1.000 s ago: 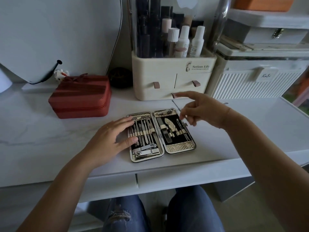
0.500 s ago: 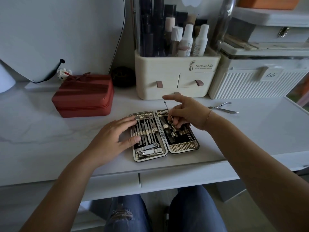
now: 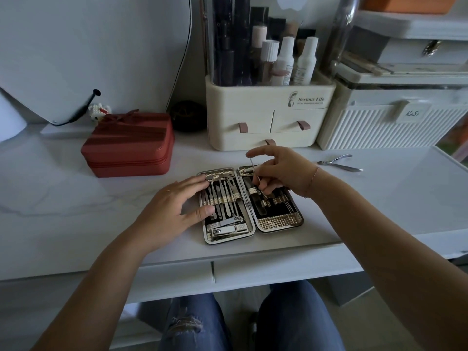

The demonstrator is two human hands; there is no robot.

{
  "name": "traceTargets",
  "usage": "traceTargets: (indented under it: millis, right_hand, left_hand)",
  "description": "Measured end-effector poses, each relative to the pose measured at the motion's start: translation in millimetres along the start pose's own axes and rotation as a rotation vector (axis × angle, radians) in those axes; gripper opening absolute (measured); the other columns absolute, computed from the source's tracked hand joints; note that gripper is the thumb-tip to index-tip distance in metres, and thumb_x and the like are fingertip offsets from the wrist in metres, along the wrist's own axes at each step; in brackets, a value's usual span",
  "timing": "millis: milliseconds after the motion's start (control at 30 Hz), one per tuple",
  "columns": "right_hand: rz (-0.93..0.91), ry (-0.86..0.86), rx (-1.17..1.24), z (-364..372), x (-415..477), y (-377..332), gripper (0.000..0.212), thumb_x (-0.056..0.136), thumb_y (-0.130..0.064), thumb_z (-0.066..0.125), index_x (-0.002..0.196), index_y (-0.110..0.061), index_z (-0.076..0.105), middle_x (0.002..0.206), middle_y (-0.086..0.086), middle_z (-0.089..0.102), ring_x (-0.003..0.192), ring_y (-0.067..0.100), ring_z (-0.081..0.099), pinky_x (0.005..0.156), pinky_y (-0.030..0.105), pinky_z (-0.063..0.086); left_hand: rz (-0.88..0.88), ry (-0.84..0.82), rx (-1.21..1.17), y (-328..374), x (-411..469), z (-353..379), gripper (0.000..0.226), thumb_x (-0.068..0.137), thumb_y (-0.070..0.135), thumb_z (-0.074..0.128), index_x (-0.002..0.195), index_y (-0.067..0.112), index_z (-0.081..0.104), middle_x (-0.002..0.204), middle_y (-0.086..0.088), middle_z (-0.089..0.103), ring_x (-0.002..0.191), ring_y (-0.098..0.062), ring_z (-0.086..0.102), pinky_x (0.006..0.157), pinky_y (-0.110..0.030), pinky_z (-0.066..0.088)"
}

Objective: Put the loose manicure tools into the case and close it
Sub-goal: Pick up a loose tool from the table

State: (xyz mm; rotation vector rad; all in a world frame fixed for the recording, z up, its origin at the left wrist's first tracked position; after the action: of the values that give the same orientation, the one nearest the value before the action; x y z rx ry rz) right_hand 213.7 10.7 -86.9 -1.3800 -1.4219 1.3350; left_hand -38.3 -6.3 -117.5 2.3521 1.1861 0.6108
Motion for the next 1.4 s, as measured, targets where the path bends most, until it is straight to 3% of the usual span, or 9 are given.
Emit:
traceTargets:
  millis: [467,767,833,933,1000,1167,1400]
  right_hand:
    - [0.008,0.025,-0.032,4,-3,-5,0.035,0.087,0.011,0.049,0.118,-0.006,0.046,0.069,0.017,0.064,0.051,0.019,0.064,0.050,0.025,0.055]
    - [0.061,-0.007,-0.082,1,-5,-8,0.025,0.088,0.009,0.049,0.109,-0.005,0.048,0.070,0.017,0.063,0.049,0.019,0.063,0.047,0.026,0.054]
    - [0.030,0.044,-0.201,2,-3,-7,0.017,0.088,0.004,0.053,0.105,-0.002,0.052,0.067,0.015,0.062,0.047,0.019,0.061,0.045,0.025,0.052]
    - [-0.032,0.124,-0.551,1,-1,-7,0.010,0.086,-0.008,0.060,0.095,-0.004,0.060,0.061,0.007,0.061,0.038,0.013,0.050,0.039,0.018,0.042]
    - [-0.056,0.111,-0.663,2,-2,-7,0.005,0.084,-0.011,0.061,0.088,-0.009,0.063,0.060,0.005,0.062,0.037,0.011,0.046,0.038,0.016,0.039]
    - [-0.115,0.095,-0.761,5,-5,-7,0.009,0.081,-0.008,0.062,0.081,-0.012,0.070,0.053,-0.007,0.058,0.036,-0.001,0.049,0.043,0.008,0.041]
    - [-0.203,0.116,-0.868,5,-16,-4,0.006,0.080,-0.015,0.066,0.084,-0.014,0.071,0.071,-0.015,0.057,0.062,-0.004,0.051,0.057,0.000,0.038]
  left_hand:
    - [-0.004,-0.006,0.013,0,0,0,0.068,0.080,0.059,0.049,0.139,0.027,0.042,0.150,0.015,0.031,0.138,0.000,0.025,0.115,-0.027,0.018]
    - [0.023,0.009,0.018,1,1,-1,0.068,0.079,0.057,0.050,0.138,0.024,0.045,0.146,0.019,0.031,0.135,0.003,0.026,0.109,-0.014,0.016]
    - [0.040,0.020,0.015,3,1,-1,0.068,0.079,0.055,0.051,0.137,0.021,0.046,0.141,0.022,0.030,0.132,0.007,0.026,0.105,-0.009,0.015]
    - [0.036,0.017,0.011,4,1,-1,0.067,0.079,0.054,0.051,0.137,0.021,0.046,0.143,0.019,0.031,0.129,0.010,0.025,0.107,-0.014,0.016]
    - [0.031,0.012,0.015,3,1,-1,0.068,0.079,0.054,0.050,0.137,0.021,0.045,0.145,0.017,0.032,0.129,0.009,0.024,0.107,-0.013,0.015]
    - [0.028,0.013,0.027,2,0,-1,0.067,0.079,0.055,0.050,0.138,0.023,0.045,0.146,0.018,0.031,0.129,0.011,0.024,0.102,-0.002,0.010]
    - [0.022,0.019,0.022,-1,1,0,0.068,0.078,0.057,0.049,0.138,0.025,0.044,0.148,0.016,0.032,0.134,0.003,0.025,0.112,-0.021,0.017]
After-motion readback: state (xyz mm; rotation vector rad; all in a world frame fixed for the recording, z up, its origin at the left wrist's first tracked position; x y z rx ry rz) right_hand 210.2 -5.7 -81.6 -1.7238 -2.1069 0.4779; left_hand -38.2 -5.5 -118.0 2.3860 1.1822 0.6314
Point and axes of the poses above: each hand's wrist, its own x-axis towards the middle knuckle, its own z-axis out of the palm, y = z × x, the point moved 1 cm from there along x, towards the middle knuckle
